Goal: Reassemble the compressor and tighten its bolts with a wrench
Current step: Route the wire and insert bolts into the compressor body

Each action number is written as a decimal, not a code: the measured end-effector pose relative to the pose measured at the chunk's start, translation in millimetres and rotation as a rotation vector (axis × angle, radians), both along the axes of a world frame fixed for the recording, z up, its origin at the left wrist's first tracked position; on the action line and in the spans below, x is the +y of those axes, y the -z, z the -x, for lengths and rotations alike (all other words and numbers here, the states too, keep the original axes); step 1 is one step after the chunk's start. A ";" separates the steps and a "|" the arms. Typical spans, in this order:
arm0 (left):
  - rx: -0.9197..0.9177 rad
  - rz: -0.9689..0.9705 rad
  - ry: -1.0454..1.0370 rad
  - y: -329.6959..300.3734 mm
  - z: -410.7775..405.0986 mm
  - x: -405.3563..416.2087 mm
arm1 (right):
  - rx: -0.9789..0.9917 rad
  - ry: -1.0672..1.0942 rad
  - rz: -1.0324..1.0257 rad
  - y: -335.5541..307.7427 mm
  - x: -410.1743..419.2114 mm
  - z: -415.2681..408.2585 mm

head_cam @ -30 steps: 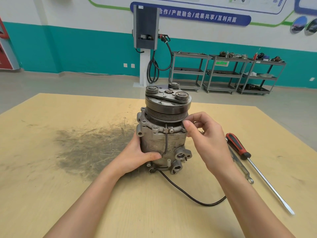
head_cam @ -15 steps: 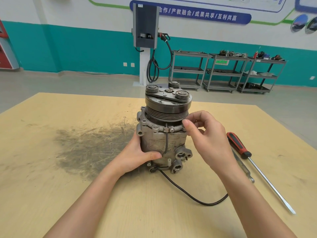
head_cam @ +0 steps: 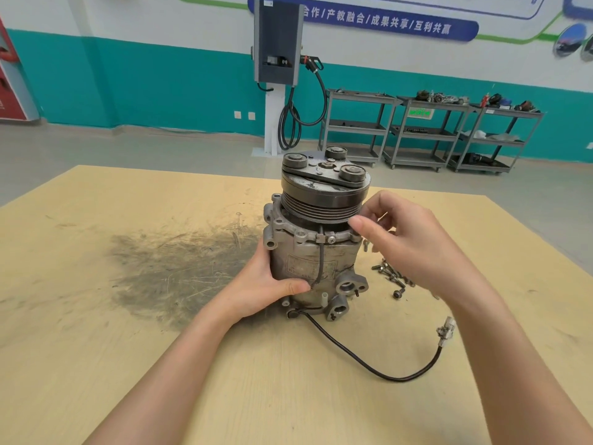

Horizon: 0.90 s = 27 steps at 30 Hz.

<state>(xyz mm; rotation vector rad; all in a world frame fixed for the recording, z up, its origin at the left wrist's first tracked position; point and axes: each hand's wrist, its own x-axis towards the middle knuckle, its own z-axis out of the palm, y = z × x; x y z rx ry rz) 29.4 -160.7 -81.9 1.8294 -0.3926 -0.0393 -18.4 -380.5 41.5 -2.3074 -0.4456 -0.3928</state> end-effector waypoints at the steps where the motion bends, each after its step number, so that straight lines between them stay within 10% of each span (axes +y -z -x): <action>1: 0.000 0.002 -0.001 0.3 -0.3 0.0 | -0.015 -0.034 0.118 -5.8 -2.2 -1.3; 6: 0.003 0.009 0.007 1.0 -0.8 0.3 | -0.090 -0.110 0.450 -22.3 -7.8 -10.4; 27: -0.015 0.020 0.011 -2.3 2.5 -1.6 | -0.170 -0.079 0.408 -1.8 -4.3 -18.2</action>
